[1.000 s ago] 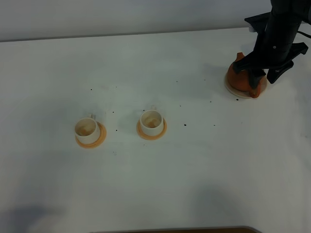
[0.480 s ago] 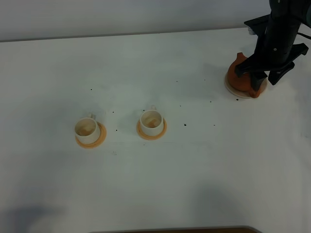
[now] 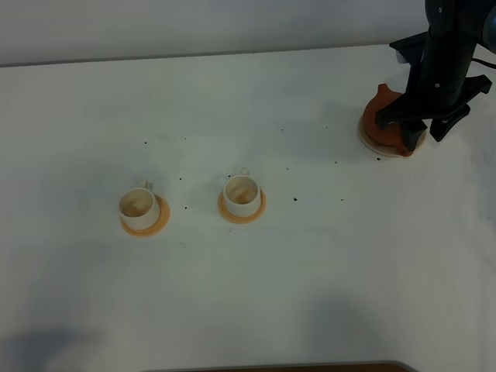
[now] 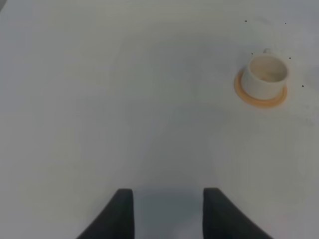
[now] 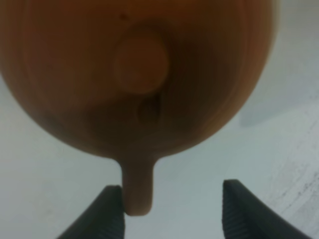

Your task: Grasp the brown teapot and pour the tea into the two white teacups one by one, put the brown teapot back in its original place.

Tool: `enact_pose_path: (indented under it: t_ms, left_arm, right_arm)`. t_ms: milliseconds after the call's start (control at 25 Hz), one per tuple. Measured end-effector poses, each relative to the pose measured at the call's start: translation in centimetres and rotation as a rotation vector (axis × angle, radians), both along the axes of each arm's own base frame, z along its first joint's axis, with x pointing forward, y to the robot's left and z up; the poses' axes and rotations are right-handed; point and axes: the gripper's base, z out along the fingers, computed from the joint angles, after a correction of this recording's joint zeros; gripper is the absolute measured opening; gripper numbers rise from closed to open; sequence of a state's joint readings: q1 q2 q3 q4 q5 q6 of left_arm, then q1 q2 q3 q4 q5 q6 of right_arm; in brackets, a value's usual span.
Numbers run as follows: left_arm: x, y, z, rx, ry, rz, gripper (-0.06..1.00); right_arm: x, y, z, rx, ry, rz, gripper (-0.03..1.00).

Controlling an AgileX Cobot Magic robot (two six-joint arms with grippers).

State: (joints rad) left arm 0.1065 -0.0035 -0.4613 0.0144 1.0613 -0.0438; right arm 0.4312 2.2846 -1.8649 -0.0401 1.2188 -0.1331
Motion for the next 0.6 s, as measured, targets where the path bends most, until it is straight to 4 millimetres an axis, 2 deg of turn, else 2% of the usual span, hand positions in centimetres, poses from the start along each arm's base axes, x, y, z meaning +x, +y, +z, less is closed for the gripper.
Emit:
enact_pose_path:
  t_ms: [600]
  left_arm:
    - [0.00, 0.00, 0.00, 0.000, 0.000, 0.000, 0.37]
  right_arm:
    - [0.46, 0.22, 0.02, 0.024, -0.051, -0.001, 0.47]
